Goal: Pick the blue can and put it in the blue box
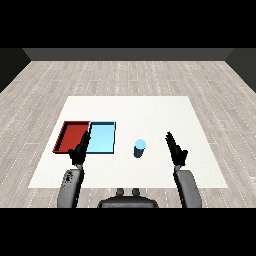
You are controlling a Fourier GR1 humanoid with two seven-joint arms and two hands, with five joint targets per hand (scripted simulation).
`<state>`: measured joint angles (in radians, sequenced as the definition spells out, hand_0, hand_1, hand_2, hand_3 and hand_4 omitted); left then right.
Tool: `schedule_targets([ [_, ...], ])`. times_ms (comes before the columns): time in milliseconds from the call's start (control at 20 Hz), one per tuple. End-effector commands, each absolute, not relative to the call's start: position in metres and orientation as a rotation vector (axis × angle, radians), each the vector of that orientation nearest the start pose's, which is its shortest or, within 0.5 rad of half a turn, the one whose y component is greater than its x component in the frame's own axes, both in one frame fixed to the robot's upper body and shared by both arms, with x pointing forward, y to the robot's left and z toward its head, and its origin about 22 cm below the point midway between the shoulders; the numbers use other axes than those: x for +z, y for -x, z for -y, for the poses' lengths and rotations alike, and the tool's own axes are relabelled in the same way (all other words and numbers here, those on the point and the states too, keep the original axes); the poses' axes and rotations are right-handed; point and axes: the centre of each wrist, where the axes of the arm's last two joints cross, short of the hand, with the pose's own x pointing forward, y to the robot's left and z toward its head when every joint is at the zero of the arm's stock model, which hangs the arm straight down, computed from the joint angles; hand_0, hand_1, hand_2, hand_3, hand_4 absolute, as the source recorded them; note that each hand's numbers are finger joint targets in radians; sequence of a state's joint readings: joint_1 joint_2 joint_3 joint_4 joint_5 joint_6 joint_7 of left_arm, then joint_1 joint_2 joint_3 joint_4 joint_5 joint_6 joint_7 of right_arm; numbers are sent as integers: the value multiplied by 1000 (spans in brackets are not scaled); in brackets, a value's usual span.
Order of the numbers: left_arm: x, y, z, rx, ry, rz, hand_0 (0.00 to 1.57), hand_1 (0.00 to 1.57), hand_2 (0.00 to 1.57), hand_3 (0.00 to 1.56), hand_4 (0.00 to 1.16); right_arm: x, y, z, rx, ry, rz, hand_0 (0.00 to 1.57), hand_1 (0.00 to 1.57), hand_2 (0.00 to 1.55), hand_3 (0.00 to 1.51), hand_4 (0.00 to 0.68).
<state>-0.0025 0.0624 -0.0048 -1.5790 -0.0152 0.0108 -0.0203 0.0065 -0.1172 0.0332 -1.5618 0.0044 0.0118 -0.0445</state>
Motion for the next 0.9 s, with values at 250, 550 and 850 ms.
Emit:
schedule_targets([
  [250,30,-244,-262,-74,-79,1594,0,0,0,0,0,12,-238,238,62,98,1599,0,0,0,0,0],
  [550,29,-239,-256,-8,64,2024,0,0,0,0,0,21,-233,236,18,-193,1855,0,0,0,0,0],
  [850,17,-238,-265,-9,78,2037,0,0,0,0,0,15,-236,222,9,-187,1837,0,0,0,0,0],
])
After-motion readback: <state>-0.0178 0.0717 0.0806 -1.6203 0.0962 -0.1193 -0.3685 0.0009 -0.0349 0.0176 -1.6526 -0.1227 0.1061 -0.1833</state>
